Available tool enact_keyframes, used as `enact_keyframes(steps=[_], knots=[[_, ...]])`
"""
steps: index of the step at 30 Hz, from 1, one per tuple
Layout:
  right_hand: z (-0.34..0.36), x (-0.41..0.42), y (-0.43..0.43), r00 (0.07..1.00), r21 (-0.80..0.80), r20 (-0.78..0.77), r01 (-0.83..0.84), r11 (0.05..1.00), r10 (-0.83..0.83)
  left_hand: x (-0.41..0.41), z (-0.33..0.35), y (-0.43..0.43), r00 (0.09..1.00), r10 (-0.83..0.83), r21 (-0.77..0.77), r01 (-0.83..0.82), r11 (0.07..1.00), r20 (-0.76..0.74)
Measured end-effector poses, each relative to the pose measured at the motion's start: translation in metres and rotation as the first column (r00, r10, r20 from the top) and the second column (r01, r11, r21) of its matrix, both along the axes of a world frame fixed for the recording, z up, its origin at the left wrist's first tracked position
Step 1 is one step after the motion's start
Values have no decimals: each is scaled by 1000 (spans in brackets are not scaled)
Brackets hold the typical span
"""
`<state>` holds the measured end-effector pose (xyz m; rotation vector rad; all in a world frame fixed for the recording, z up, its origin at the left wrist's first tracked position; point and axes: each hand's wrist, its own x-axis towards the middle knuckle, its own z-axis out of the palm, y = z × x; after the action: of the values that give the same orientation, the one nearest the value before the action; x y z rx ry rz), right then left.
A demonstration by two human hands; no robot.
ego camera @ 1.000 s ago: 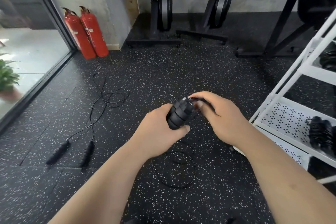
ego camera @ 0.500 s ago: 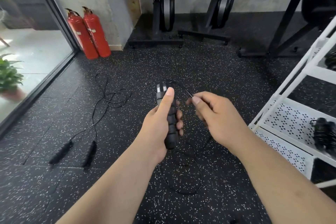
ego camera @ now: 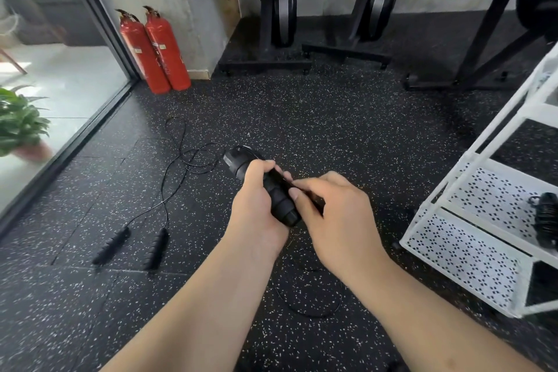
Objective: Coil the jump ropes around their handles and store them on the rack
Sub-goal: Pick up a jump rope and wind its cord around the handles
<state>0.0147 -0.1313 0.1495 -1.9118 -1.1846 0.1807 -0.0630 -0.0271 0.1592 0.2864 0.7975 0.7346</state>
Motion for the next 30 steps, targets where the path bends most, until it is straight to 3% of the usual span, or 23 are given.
enact_keyframes(steps=[8, 13, 19, 22, 27, 30], knots=[[-4, -19, -3, 991, -51, -109, -80, 995, 74, -2, -5, 6, 999, 34, 1, -34, 999, -34], [-11, -23, -5, 992, -196, 30, -113, 974, 122, -3, -10, 1, 997, 46, -41, -49, 998, -61], [-9, -20, -4, 970, -233, 156, -146, 961, 186, -4, -6, -5, 996, -1, -82, -6, 997, -85], [-9, -10, -4, 977, -202, 68, -183, 962, 200, -6, -5, -8, 996, -54, -105, 47, 993, -69], [-11, 2, -2, 978, -134, 67, -190, 973, 200, -5, -1, -15, 985, -165, -121, 157, 980, -52], [-2, 15, 0, 985, -168, 23, -163, 972, 169, -8, 1, -10, 942, -335, -97, 332, 938, -18]])
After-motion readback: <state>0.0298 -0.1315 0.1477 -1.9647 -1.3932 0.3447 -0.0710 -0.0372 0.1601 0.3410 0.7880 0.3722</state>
